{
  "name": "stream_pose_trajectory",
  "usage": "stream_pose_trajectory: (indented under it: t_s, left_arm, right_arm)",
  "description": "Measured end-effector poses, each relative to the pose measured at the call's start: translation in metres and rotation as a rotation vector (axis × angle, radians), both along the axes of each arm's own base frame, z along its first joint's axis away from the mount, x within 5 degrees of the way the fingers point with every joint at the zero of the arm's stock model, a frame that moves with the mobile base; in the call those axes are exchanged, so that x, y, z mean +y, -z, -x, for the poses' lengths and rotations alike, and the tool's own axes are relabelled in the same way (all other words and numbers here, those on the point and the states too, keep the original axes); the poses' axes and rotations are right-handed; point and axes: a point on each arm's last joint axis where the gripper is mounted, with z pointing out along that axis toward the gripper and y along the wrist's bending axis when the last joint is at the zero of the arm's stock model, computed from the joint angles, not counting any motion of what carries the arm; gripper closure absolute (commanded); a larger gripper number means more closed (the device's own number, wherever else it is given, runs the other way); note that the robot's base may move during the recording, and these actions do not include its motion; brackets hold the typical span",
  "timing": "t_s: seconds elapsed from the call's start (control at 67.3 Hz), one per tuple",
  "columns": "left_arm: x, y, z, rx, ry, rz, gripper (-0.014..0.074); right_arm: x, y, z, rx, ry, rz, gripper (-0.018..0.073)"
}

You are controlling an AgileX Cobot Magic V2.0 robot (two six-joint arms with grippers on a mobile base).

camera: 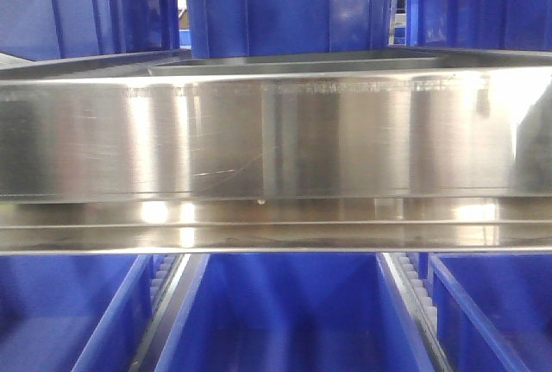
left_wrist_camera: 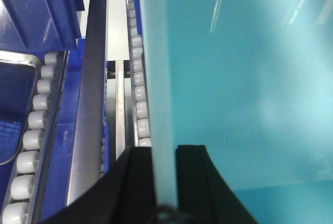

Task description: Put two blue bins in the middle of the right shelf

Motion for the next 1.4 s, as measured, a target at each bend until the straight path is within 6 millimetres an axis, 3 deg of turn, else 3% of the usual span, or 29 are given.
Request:
stream_pose_trajectory:
  t_s: [1.398]
  left_arm:
    - [0.0028, -0.0008, -0.0013, -0.012, -0.011, -0.015, 0.0707]
  right_arm:
    - [0.0024, -0.0045, -0.0054, -0.071, -0.025, -0.011, 0.0724]
